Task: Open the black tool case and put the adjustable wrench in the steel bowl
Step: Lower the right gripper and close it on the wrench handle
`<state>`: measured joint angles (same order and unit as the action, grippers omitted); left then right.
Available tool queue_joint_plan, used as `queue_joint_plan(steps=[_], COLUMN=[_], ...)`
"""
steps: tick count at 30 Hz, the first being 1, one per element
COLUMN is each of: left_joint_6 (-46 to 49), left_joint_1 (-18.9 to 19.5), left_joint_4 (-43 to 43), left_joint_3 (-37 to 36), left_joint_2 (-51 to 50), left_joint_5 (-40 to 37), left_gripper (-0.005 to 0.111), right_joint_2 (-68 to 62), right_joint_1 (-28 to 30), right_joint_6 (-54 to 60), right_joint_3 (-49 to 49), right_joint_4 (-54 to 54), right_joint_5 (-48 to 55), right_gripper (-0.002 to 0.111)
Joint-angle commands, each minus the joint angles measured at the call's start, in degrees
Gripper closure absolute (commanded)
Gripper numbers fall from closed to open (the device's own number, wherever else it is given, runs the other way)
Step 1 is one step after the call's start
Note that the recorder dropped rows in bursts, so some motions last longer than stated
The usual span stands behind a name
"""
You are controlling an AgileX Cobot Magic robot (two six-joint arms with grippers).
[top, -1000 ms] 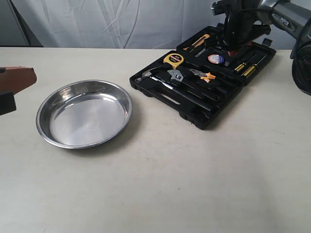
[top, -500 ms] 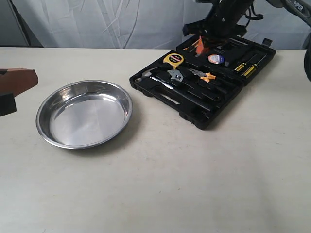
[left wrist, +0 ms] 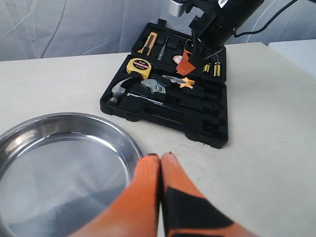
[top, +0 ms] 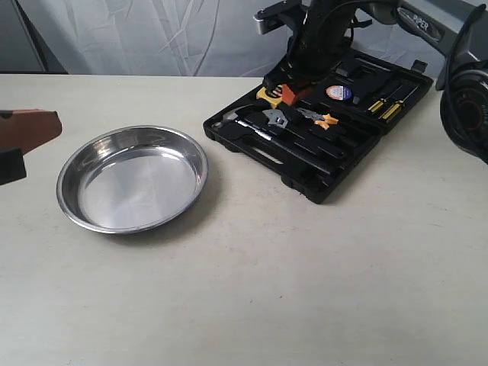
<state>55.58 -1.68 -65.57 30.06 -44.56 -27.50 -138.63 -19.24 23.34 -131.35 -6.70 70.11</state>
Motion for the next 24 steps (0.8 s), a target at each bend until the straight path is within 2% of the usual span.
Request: queue_joint_plan(steps=[1, 6, 24], left_joint_6=[-0.30, -0.30, -0.30], left_joint_1=[-0.17, -0.17, -0.17], left_joint_4=[-0.29, -0.29, 0.13], left_joint_3=[-0.37, -0.37, -0.37], left_joint_2=[0.29, 0.29, 0.29], left_joint_5=[-0.48, -0.70, -0.52], left_gripper=[0.107, 0.107, 0.107], right_joint_2=[-0.78, -5.53, -5.92], right_joint_1=[0.10, 0.10, 0.10], right_joint_6=[0.29, 0.15, 0.07], right_joint_3=[-0.21, -0.21, -0.21], right_joint_4=[1.68, 3.91, 2.96], right_joint_5=[-0.15, -0.15, -1.16], right_gripper=[0.069, 0.069, 0.069])
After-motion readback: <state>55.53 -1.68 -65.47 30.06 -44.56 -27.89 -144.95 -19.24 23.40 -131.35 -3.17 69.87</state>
